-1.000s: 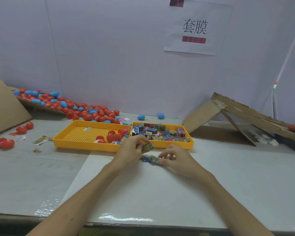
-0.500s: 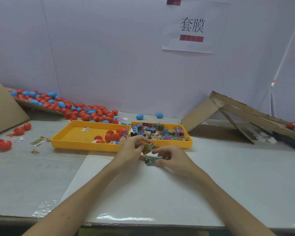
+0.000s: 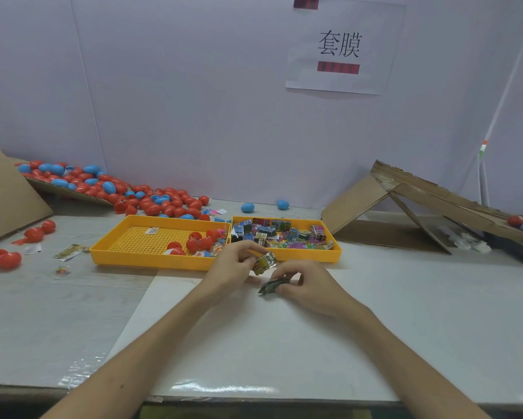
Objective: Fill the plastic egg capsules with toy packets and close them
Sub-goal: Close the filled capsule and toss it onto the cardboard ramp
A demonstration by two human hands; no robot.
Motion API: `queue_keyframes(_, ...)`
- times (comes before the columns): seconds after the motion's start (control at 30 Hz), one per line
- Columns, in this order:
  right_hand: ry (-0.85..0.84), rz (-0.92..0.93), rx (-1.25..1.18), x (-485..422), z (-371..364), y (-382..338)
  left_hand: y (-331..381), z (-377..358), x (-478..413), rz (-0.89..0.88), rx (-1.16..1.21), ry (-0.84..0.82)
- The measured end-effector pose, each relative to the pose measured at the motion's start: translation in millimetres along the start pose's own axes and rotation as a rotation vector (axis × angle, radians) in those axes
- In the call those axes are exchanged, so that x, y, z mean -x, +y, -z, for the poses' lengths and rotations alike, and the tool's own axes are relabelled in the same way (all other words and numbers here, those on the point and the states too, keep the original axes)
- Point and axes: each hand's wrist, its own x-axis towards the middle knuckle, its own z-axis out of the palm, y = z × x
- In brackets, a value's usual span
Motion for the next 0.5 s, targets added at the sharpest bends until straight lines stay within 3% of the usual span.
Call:
queue_keyframes(0.13,0.076,0.031,0.025,-0.2,0.7,-0.4,3.0,-0.2,0.9,-0.008,-0.034,0.01)
queue_keyframes(0.37,0.048,0.028,0.118,-2.2,-1.2,4.8,4.1,0.6,0.8,-0.015,-0.105,0.056)
queue_keyframes(0.5,0.028,0.082,0.162,-1.7,-3.8,5.6,4.4,-0.6,3.4,0.048,0.006,0.012)
